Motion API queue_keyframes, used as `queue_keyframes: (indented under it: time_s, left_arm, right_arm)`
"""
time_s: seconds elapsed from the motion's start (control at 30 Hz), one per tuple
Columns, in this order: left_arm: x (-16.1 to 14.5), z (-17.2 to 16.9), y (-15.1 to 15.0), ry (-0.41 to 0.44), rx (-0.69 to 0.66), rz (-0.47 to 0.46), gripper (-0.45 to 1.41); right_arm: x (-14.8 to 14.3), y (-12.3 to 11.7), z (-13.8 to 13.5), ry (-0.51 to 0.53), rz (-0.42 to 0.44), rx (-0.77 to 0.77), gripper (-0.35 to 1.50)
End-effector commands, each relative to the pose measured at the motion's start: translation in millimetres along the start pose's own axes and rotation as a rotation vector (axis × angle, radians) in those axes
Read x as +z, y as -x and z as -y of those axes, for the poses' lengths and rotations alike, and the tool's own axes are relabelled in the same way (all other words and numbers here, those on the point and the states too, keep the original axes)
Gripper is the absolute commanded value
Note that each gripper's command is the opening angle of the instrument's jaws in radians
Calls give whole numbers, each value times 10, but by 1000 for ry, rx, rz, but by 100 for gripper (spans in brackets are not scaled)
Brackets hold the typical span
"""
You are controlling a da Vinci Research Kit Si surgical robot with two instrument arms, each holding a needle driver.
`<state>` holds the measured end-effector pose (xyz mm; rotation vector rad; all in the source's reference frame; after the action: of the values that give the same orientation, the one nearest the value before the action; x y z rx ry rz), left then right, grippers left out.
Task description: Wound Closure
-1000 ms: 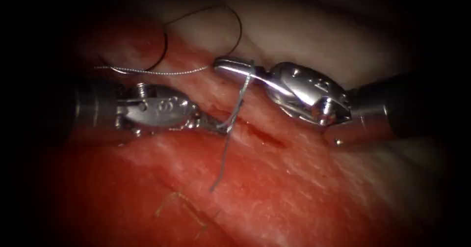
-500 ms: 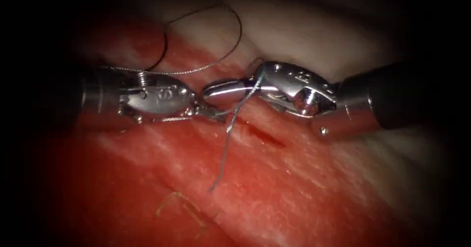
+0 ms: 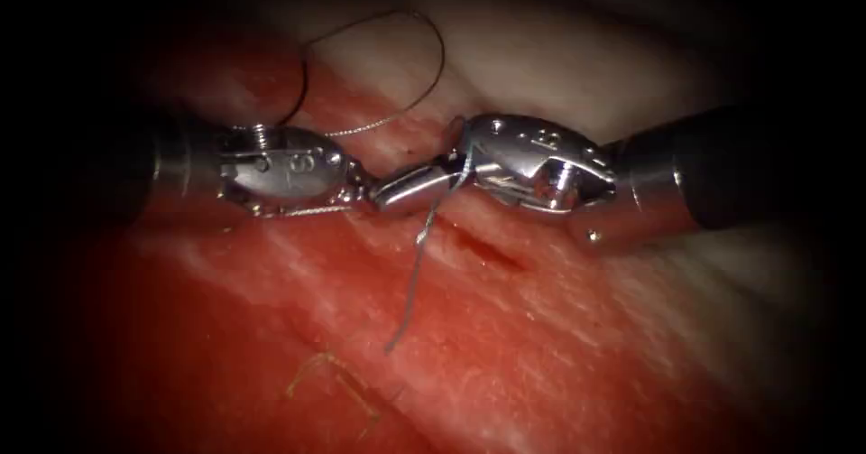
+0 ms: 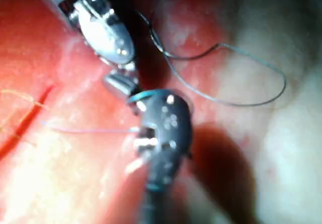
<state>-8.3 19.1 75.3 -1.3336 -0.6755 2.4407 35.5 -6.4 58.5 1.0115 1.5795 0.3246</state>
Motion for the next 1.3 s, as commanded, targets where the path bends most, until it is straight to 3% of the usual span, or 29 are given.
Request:
queue_keyframes:
  time_s: [0.03, 0.3, 0.47, 0.63, 0.9, 1.3]
  left_arm:
    - [7, 0, 3, 0, 1, 0, -45]
    - [10, -1, 7, -3, 5, -2, -45]
    - [11, 0, 7, -3, 5, -2, -45]
    - [10, 5, 9, -5, 7, -1, -45]
    - [8, 12, 14, -8, 5, 16, -45]
    - [5, 11, 21, -8, -12, 18, -45]
  right_arm:
    - [7, 7, -2, -25, 2, -9, 19]
    - [13, 10, 7, -133, 26, -46, 26]
    - [19, 20, 12, -185, 47, -88, 56]
    - [23, 34, 13, -230, 122, -135, 61]
    - [21, 52, 13, -254, 149, -189, 71]
    - [36, 74, 19, -278, 343, -300, 74]
